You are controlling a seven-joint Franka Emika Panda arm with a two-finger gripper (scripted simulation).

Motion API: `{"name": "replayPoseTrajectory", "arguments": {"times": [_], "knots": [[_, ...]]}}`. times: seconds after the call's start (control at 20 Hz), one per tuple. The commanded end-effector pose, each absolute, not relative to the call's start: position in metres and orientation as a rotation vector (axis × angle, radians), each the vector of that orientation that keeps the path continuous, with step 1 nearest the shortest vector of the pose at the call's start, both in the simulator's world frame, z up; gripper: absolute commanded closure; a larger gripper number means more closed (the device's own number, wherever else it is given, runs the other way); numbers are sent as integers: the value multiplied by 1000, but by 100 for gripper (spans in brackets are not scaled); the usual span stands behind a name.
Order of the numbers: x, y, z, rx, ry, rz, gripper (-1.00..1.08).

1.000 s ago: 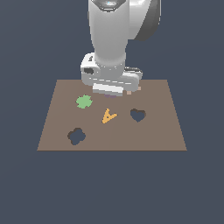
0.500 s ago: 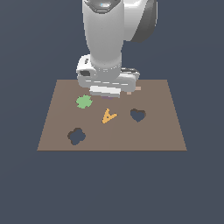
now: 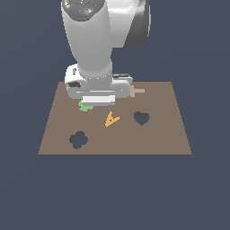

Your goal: Insert a designated object into the corresponding slot on a board.

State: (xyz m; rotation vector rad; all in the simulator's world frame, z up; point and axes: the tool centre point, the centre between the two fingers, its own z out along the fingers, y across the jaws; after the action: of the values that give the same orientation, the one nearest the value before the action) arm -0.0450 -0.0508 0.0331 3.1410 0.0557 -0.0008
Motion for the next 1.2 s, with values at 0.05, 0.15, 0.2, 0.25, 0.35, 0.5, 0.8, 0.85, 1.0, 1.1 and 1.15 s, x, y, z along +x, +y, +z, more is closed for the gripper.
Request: {"name": "replayPoseTrajectory", "arguments": {"times": [0.05, 0.15, 0.2, 0.25, 0.35, 0.5, 0.8, 0.85, 1.0, 1.1, 1.15], "knots": [[-29, -66, 34, 3136, 181, 0, 108], [-19, -75, 35, 3130, 260, 0, 108], [-13, -80, 35, 3127, 300, 0, 108], [-7, -84, 36, 3122, 342, 0, 108], [5, -92, 36, 3112, 426, 0, 108], [25, -103, 37, 3093, 550, 0, 108], [58, -115, 39, 3050, 750, 0, 108], [63, -117, 39, 3044, 777, 0, 108], [75, -120, 40, 3025, 845, 0, 108], [81, -121, 40, 3015, 882, 0, 108], [84, -121, 40, 3010, 898, 0, 108]]}}
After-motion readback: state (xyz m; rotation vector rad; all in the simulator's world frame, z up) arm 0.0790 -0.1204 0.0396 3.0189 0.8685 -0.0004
